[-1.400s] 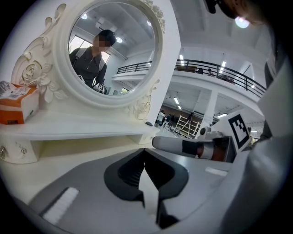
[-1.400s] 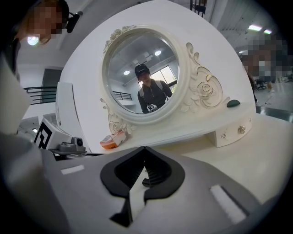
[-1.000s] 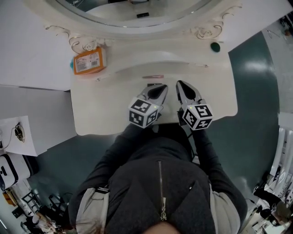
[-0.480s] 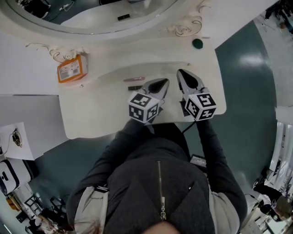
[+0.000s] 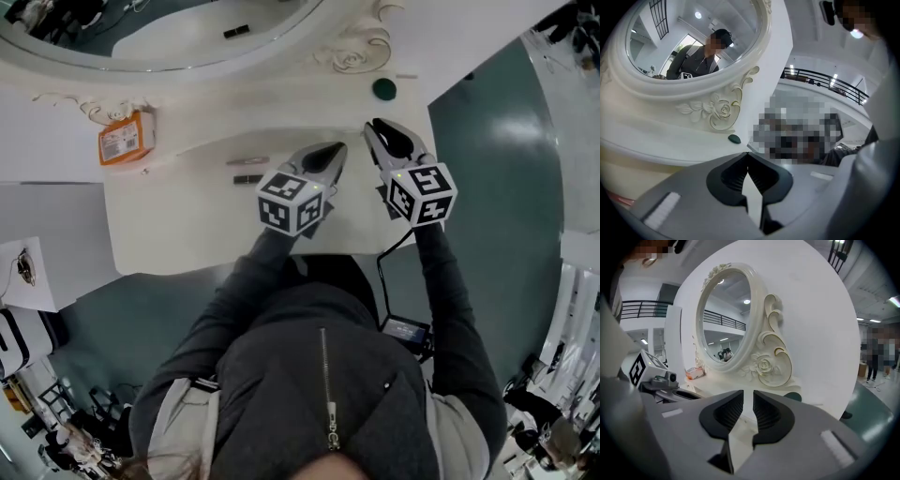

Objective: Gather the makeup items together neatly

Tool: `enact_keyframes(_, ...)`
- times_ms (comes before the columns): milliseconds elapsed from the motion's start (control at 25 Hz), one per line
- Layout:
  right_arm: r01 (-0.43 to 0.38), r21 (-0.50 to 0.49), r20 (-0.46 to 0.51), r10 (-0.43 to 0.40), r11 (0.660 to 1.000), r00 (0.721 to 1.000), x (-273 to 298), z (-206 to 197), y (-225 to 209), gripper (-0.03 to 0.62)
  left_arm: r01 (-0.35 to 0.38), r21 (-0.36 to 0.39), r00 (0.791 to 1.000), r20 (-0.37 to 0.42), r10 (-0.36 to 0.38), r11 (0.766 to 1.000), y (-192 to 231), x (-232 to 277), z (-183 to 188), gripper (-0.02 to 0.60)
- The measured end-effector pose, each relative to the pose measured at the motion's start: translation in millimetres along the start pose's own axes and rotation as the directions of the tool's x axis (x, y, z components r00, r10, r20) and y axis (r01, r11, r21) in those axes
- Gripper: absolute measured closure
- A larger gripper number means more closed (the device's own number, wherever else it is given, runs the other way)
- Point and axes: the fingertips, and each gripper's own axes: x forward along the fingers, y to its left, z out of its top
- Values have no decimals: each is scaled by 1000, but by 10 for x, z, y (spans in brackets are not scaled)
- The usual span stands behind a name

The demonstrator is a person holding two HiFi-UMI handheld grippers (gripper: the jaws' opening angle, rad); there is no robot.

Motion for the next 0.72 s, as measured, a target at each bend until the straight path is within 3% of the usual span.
enact_keyframes(320, -30, -51, -46, 28, 998, 999, 202, -23, -456, 449, -76, 32, 997, 11, 75, 997, 29, 281, 85, 571)
enact_keyframes(720, -47, -106, -84, 39, 993, 996, 467, -67, -763, 346, -104, 34, 994, 36, 102, 994, 56, 599, 241, 571)
